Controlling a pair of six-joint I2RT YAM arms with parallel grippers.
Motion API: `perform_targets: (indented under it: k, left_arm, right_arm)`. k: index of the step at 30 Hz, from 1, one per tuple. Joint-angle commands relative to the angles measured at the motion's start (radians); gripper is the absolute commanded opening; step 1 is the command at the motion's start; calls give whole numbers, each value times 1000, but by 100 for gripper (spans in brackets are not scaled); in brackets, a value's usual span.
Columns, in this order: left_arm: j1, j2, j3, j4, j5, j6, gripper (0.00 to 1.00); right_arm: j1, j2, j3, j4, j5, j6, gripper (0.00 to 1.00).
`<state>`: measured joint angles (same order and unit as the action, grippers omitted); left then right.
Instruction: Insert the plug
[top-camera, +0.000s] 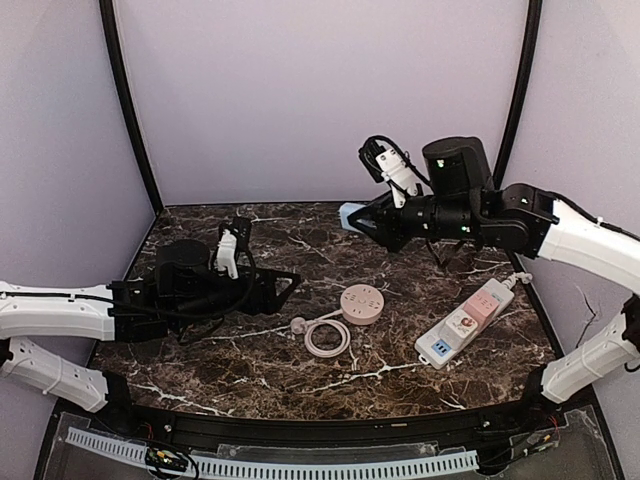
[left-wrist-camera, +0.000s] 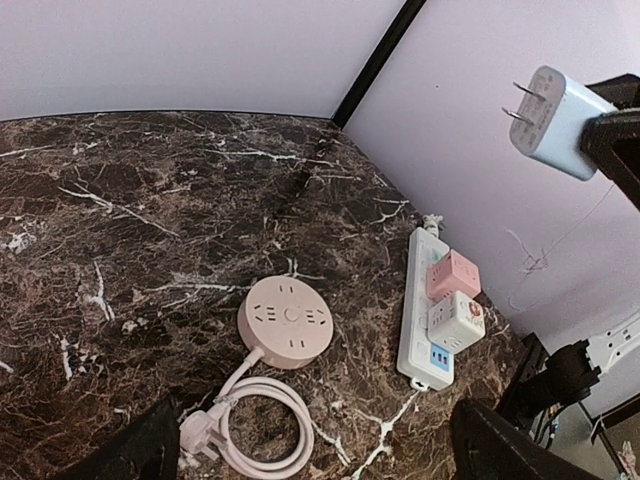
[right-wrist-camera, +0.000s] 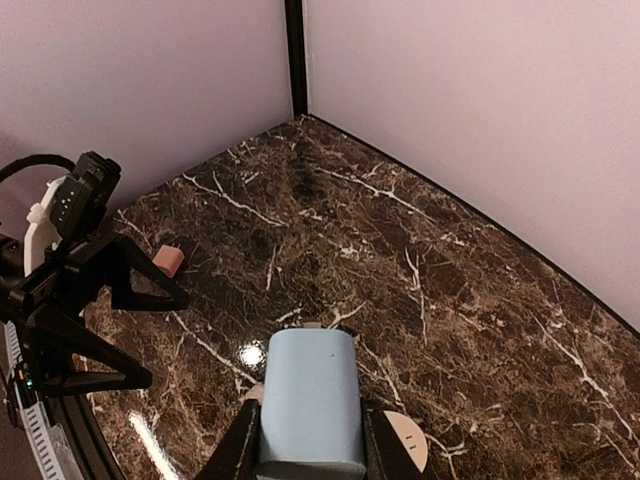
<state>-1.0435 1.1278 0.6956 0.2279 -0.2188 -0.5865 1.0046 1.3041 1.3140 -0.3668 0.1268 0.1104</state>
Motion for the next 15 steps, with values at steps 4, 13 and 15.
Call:
perform_targets:
  k: [4, 13, 15]
  left_arm:
    - [-2, 80, -6, -16, 66, 183, 94]
    - [-3, 140, -54, 65, 29, 219, 91]
    - [-3, 145, -78, 93, 14, 218, 90]
  right_arm:
    - [-77, 166, 176, -317, -87, 0, 0]
    - [-115, 372, 333, -551, -195, -66, 0]
    - [-115, 418, 357, -611, -181, -99, 0]
